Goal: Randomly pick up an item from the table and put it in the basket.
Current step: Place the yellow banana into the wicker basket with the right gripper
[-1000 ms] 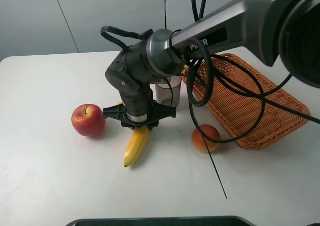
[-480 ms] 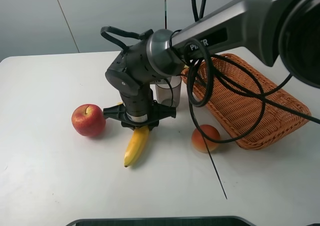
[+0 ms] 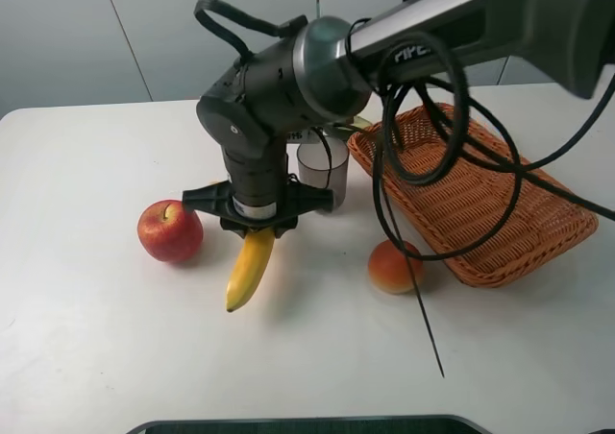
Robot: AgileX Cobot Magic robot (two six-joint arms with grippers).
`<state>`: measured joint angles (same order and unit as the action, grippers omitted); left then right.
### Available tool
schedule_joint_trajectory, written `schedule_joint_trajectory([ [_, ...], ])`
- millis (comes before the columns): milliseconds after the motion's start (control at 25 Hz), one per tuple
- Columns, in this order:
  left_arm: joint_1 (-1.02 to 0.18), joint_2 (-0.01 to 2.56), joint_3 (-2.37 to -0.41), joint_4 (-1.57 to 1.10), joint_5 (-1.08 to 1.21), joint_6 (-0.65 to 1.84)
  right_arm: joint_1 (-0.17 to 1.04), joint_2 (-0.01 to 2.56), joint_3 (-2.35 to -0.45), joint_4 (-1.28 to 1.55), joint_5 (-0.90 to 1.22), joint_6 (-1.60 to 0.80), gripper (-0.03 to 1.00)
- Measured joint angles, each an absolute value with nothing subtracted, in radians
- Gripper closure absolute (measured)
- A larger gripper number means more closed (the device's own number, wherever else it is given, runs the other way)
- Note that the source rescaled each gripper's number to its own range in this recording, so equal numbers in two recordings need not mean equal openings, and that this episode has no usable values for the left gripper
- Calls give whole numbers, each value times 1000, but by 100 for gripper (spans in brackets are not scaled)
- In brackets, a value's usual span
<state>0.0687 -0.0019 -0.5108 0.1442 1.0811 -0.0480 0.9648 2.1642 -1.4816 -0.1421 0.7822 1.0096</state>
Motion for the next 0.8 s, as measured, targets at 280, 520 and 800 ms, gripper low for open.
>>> schedule_joint_trajectory([
  [280,69,-2,-511,144,1081,-48,965,2055,-1482,-91,806,817,96],
  [520,69,-2,-511,144,1081,-48,930,1942,-1482,-64,905,572,96],
  [800,69,-2,-511,144,1081,-46,811,1799,-1401,-61,1008,336,96],
])
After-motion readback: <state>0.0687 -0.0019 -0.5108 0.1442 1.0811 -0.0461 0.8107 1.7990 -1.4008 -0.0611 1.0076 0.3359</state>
